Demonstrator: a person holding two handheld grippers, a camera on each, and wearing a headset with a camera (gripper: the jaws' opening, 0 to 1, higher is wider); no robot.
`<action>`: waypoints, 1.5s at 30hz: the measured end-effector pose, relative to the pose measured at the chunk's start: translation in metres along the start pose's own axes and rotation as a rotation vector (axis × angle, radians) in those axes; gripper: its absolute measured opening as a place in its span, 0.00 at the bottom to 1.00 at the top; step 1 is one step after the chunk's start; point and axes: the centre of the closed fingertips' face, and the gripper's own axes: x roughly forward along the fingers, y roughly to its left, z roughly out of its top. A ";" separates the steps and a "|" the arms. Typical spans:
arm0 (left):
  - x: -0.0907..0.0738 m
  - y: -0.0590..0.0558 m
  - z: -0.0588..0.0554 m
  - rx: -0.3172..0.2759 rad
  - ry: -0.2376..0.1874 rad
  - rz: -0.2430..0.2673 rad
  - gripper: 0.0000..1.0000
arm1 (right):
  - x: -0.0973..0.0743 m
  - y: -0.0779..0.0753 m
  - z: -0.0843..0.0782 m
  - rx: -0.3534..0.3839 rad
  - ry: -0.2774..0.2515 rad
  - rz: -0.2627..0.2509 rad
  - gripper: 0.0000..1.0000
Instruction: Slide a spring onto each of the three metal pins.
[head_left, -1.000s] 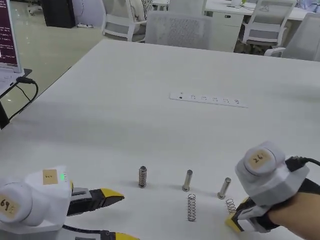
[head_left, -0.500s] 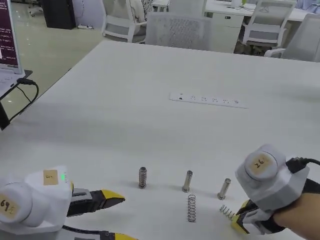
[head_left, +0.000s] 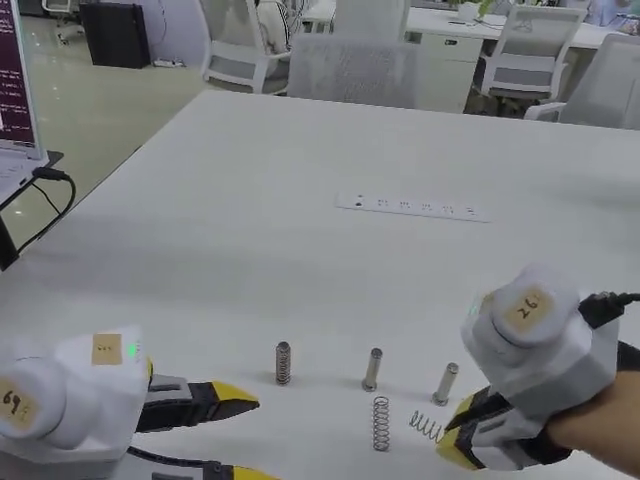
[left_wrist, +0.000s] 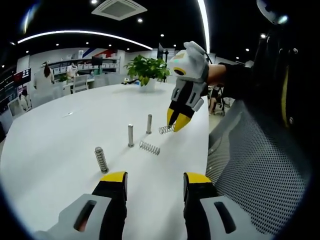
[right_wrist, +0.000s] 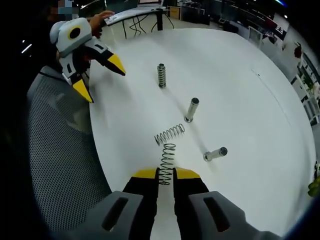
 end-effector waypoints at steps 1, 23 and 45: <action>0.000 0.000 0.002 0.002 -0.004 -0.003 0.39 | -0.002 0.002 0.004 -0.004 -0.011 0.010 0.08; 0.028 -0.015 0.042 0.127 -0.018 -0.119 0.29 | -0.009 0.035 0.049 -0.260 -0.054 0.127 0.08; 0.042 -0.031 0.039 0.248 0.017 -0.181 0.10 | -0.006 0.061 0.055 -0.404 -0.006 0.196 0.08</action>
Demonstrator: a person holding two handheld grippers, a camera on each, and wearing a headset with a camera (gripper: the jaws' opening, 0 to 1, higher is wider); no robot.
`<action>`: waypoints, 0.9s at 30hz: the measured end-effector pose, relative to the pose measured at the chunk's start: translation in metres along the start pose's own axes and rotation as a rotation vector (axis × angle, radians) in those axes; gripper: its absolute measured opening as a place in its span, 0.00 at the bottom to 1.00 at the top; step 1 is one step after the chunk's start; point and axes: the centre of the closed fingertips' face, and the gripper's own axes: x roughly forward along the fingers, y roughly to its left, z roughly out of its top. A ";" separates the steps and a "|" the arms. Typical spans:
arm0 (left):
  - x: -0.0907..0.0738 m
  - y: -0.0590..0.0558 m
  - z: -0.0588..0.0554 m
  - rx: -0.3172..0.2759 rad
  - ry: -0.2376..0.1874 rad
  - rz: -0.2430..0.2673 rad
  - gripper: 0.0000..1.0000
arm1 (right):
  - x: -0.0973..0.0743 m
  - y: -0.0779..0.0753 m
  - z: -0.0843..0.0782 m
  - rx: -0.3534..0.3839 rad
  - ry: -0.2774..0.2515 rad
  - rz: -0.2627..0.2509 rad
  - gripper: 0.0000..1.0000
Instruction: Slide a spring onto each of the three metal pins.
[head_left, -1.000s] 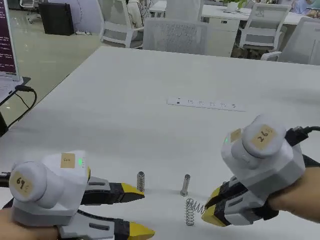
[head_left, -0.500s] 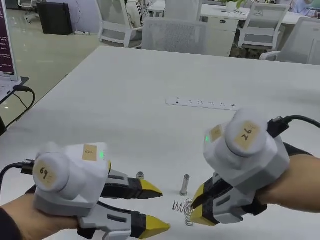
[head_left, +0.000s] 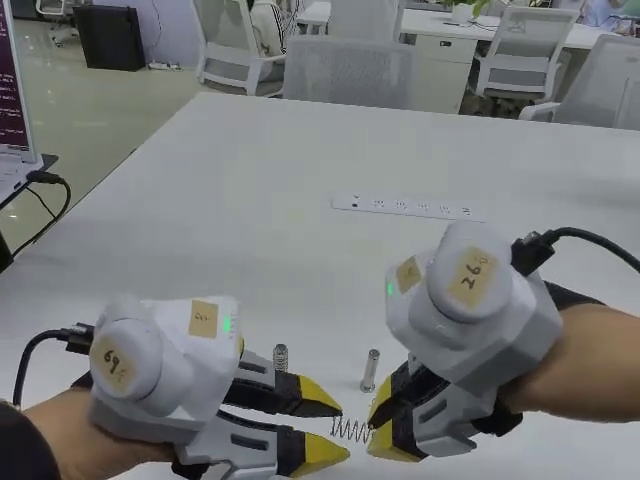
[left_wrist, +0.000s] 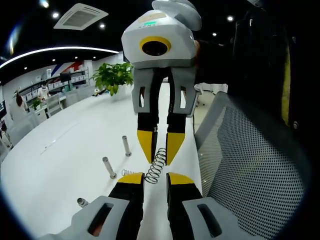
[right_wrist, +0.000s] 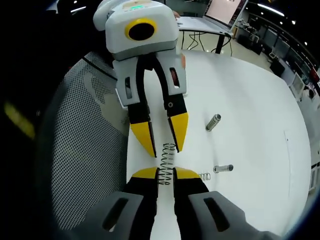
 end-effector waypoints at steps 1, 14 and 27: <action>0.001 -0.001 -0.001 0.007 0.004 -0.003 0.09 | 0.000 0.001 0.000 -0.005 0.004 0.004 0.08; 0.003 -0.003 -0.004 0.076 0.036 -0.016 0.04 | 0.000 0.005 -0.002 -0.038 0.030 0.033 0.08; 0.008 -0.008 -0.006 0.136 0.085 -0.024 0.03 | -0.002 0.006 0.001 -0.067 0.075 0.051 0.08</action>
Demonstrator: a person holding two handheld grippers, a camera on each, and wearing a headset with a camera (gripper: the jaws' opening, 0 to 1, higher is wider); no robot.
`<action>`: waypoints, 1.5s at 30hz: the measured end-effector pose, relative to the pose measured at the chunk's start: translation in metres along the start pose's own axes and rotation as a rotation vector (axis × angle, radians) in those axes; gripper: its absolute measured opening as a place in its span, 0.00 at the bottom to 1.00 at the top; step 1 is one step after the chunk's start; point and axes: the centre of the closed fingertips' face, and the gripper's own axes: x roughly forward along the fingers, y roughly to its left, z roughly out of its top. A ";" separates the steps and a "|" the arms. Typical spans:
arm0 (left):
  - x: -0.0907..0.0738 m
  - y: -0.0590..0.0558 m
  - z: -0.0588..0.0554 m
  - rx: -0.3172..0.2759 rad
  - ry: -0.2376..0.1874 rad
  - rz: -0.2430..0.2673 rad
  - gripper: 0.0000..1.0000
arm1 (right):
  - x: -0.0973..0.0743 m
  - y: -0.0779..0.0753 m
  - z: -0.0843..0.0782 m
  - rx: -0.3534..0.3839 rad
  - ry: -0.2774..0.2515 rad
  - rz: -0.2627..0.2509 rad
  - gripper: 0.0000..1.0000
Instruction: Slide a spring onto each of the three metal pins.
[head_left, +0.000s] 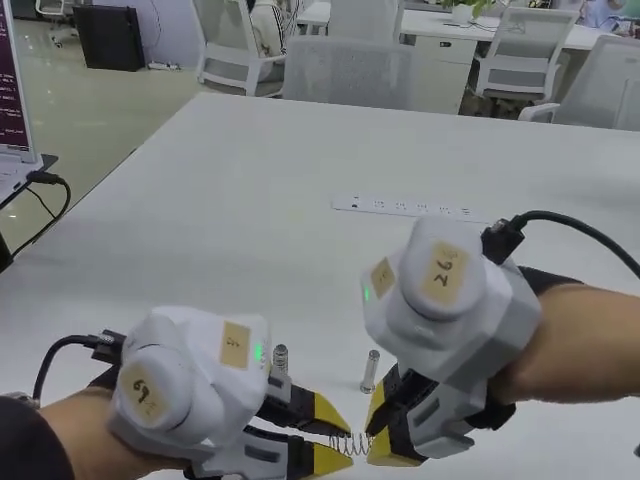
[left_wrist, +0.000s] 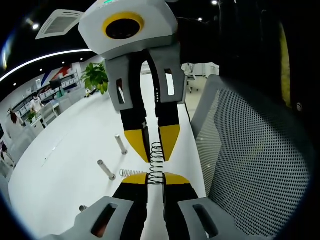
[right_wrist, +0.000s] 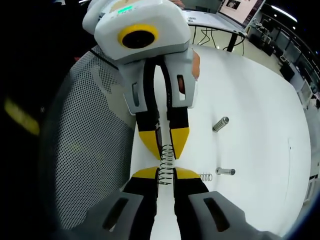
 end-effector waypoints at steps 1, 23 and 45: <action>0.000 0.000 0.000 0.000 0.001 -0.001 0.03 | 0.000 0.000 0.000 0.003 0.000 0.002 0.08; -0.005 0.003 0.001 -0.034 -0.013 0.010 0.02 | -0.007 -0.001 -0.004 0.077 -0.139 -0.005 0.14; -0.021 0.019 0.020 -0.132 -0.161 0.064 0.02 | -0.033 -0.017 0.026 0.346 -0.570 0.060 0.11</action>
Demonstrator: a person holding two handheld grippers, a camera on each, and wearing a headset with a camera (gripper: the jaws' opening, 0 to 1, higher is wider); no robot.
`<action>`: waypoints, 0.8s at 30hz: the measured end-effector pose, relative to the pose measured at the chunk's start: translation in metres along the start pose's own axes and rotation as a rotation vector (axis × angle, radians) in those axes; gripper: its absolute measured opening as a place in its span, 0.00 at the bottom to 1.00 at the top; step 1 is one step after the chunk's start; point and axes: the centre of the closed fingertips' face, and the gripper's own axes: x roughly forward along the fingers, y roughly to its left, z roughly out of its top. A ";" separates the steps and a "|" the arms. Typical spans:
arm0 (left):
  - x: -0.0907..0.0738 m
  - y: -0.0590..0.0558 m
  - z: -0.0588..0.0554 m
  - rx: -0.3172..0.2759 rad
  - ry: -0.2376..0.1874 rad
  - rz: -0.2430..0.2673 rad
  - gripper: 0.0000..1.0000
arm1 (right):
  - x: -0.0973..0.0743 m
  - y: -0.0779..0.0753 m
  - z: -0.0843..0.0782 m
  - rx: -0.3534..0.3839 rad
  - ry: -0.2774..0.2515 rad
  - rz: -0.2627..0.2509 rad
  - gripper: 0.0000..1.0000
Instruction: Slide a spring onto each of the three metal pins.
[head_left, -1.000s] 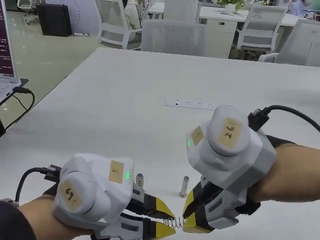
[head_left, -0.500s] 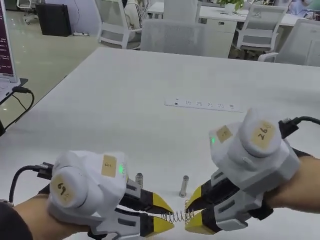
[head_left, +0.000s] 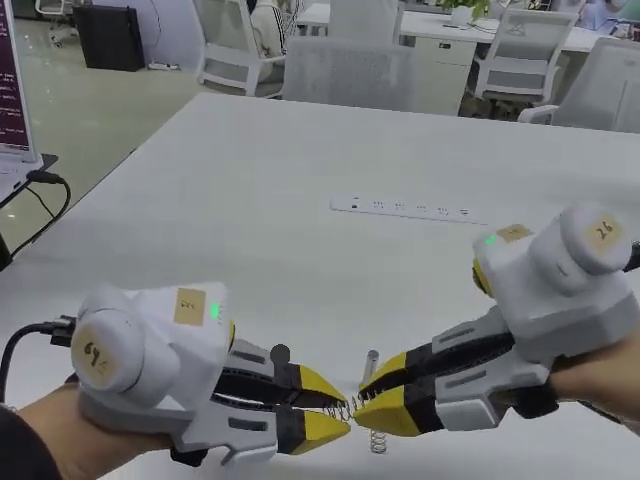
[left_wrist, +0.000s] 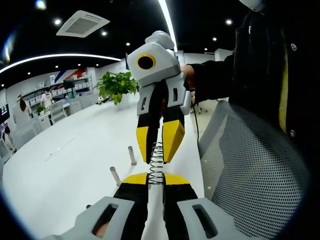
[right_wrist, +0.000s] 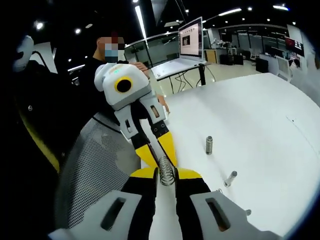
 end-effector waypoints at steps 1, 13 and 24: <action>0.000 0.000 0.001 -0.003 -0.004 0.001 0.02 | 0.000 0.000 0.001 0.009 -0.008 0.005 0.11; -0.001 0.004 0.007 -0.015 -0.036 0.018 0.02 | 0.004 0.004 0.007 0.044 -0.045 0.018 0.09; -0.001 0.004 0.009 -0.019 -0.040 0.022 0.02 | 0.005 0.003 0.006 0.030 -0.021 0.015 0.09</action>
